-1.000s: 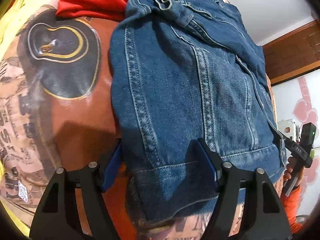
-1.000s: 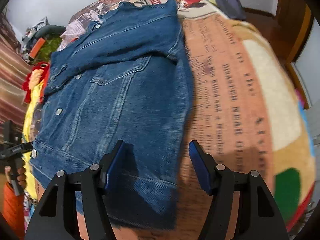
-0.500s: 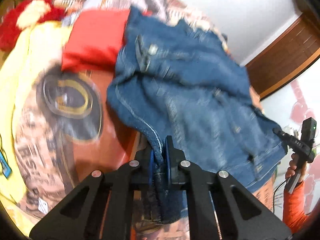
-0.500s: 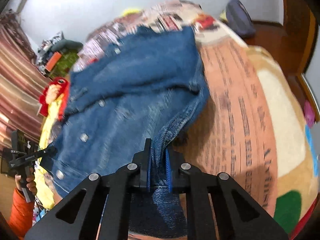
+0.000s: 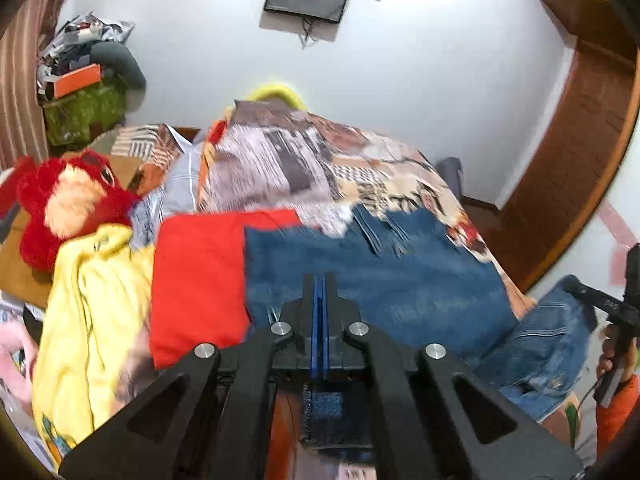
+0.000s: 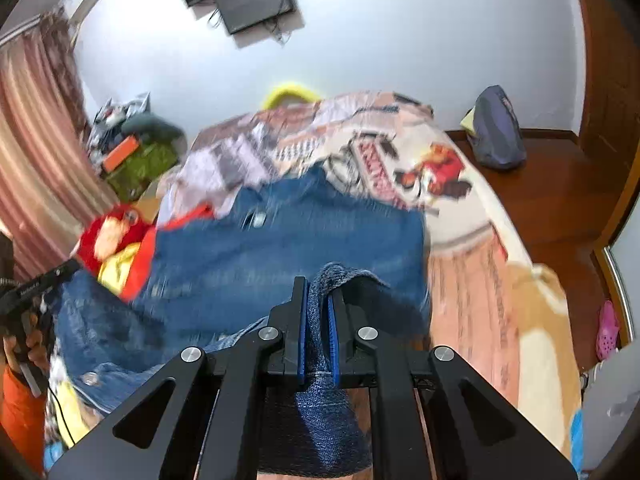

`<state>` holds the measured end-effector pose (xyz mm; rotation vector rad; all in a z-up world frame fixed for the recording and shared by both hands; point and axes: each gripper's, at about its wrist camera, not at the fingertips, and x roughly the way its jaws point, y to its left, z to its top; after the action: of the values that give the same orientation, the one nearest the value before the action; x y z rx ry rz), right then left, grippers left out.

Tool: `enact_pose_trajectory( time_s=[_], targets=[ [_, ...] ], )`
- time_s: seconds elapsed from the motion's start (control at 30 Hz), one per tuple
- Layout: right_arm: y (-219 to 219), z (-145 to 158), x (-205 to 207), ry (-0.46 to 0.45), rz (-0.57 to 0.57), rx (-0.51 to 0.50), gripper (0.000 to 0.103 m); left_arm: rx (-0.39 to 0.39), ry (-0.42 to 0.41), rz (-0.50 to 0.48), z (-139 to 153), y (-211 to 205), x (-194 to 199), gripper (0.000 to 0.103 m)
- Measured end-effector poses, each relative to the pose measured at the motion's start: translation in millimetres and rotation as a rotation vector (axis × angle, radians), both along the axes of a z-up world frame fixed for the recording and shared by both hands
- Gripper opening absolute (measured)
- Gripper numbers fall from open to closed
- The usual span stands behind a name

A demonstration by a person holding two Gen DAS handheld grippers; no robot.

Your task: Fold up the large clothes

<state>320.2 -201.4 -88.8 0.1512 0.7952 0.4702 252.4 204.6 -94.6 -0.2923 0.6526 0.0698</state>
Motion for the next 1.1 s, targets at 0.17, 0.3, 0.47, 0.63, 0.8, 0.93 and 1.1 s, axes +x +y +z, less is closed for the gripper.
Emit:
enact_pose_trajectory(
  time_s=[0.17, 0.3, 0.47, 0.63, 0.8, 0.93, 1.1],
  targets=[
    [-2.2, -12.6, 49.6, 0.029, -0.079, 0.031, 0.008, 0.036, 0.048, 0.045, -17.7, 14.0, 61.7, 0.0],
    [2.3, -46.1, 82.2, 0.092, -0.126, 0.006, 0.008, -0.005, 0.115, 0.092, -54.8, 32.7, 102.9, 0.0],
    [5.4, -85.3, 110.9, 0.171, -0.144, -0.012, 0.009, 0.003, 0.203, 0.184, -98.1, 58.6, 128.1, 0.0],
    [6.5, -95.2, 116.2, 0.195, -0.13, -0.057, 0.01, 0.016, 0.285, 0.158, -124.3, 65.7, 125.6, 0.0],
    [6.3, -76.3, 105.4, 0.151, -0.123, -0.155, 0.018, 0.031, 0.253, 0.088, -108.8, 51.8, 101.9, 0.0],
    [-0.9, -48.3, 82.1, 0.034, -0.163, -0.256, 0.024, 0.069, 0.21, 0.02, -79.4, 28.8, 79.3, 0.003],
    [-3.2, -29.5, 44.8, 0.014, -0.068, -0.283, 0.025, 0.14, 0.194, -0.103, -56.3, -17.5, 55.5, 0.016]
  ],
)
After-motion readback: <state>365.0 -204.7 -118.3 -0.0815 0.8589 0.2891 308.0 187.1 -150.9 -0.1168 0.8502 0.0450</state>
